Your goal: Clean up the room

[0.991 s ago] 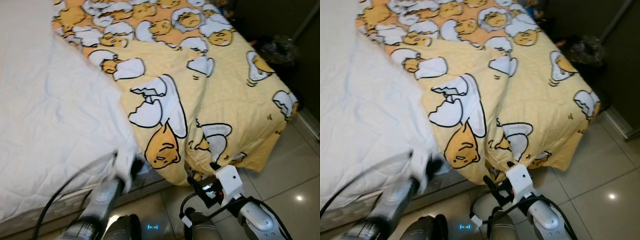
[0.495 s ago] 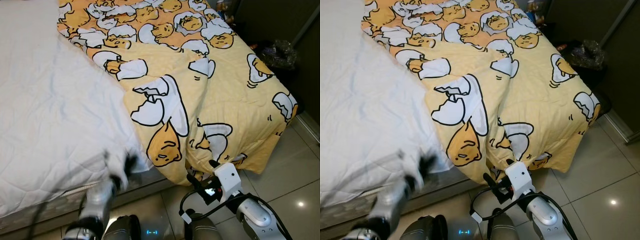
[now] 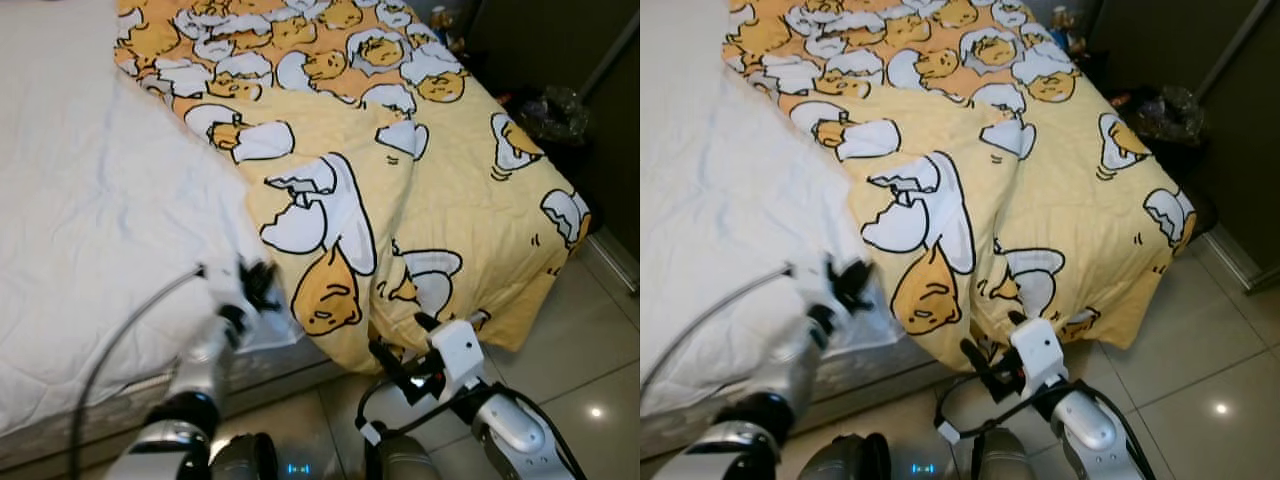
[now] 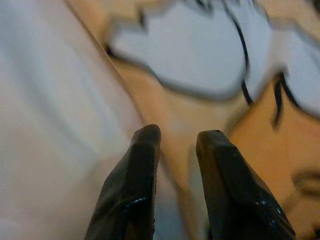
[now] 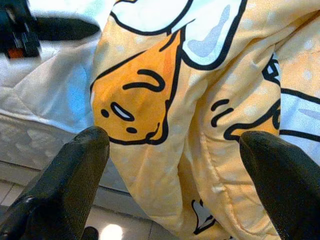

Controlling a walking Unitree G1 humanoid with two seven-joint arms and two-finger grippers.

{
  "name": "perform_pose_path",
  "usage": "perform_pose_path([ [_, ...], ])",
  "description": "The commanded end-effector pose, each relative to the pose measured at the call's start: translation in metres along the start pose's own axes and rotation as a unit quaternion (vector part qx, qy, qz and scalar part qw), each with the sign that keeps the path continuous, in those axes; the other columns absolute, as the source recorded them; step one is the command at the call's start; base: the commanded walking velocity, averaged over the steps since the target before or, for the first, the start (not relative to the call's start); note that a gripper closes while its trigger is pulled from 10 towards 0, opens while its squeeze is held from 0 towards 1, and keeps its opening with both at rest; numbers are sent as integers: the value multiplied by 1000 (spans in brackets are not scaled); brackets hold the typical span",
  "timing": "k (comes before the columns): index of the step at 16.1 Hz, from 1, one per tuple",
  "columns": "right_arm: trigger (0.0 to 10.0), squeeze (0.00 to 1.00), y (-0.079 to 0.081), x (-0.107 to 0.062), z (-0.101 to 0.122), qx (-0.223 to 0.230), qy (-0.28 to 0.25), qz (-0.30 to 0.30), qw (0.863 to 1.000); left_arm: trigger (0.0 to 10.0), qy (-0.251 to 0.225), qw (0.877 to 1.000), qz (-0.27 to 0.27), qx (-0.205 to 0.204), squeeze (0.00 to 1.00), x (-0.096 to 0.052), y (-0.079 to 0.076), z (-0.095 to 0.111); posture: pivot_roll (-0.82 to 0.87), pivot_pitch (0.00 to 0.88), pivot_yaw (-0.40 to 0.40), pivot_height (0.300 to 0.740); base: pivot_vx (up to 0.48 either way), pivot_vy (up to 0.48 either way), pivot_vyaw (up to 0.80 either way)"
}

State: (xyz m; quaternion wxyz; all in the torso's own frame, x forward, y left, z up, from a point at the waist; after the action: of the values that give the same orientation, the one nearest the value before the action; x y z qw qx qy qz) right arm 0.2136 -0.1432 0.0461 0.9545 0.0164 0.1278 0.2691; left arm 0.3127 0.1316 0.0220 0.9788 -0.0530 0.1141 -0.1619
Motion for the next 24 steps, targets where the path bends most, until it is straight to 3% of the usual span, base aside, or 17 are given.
perform_pose_path([
  [1,10000,0,-2,-3,1,7,1,-1,1000,10000,23,1000,-8,6,1000,2,-5,-5,-246,166,-12,731,0,0,0],
  [4,10000,0,-4,-3,3,5,3,-8,1000,10000,22,1000,-14,7,1000,12,-9,5,-257,173,-3,731,0,0,0],
  [10,10000,0,-3,-6,-2,10,8,-15,1000,10000,11,999,13,30,1000,9,3,9,-260,176,5,731,0,0,0],
  [11,10000,0,-3,-6,-3,10,10,-15,1000,10000,9,999,17,46,1000,9,5,10,-257,177,4,731,0,0,0],
  [12,10000,0,-4,-6,-5,9,13,-15,1000,10000,-15,987,27,156,1000,7,5,18,-256,177,3,731,0,0,0],
  [17,10000,0,-4,-6,-9,8,18,-17,1000,10000,-61,977,73,193,1000,7,11,33,-259,179,3,731,0,0,0],
  [18,10000,0,-5,-6,-9,8,19,-17,1000,10000,-61,978,71,188,1000,7,8,33,-260,178,3,731,0,0,0],
  [20,10000,0,-5,-6,-10,7,20,-18,1000,10000,-37,988,67,136,1000,10,3,24,-261,179,3,731,0,0,0],
  [21,10000,0,-5,-7,-10,7,21,-18,1000,10000,-7,996,65,62,1000,12,-3,13,-265,180,3,731,0,0,0],
  [22,10000,0,-5,-7,-11,7,21,-18,1000,10000,1,998,58,21,1000,14,-9,9,-265,180,3,731,0,0,0],
  [24,10000,0,-5,-8,-11,7,22,-19,1000,10000,5,998,55,22,1000,16,-13,8,-268,180,2,731,0,0,0],
])
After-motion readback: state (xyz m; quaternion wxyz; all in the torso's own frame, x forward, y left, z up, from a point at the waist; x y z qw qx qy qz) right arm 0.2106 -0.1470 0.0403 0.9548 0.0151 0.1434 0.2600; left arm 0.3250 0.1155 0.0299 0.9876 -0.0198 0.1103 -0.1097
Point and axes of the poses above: a point about 5 cm out from each wrist's last joint towards the gripper, its own x axis pointing out of the wrist towards the gripper, its own z axis along the axis of the wrist's last joint, y = z × x, the point moved 1 cm from there along x, pointing out of the wrist towards the gripper, and after that the axes turned 8 degrees about x, right-handed, at the moved point
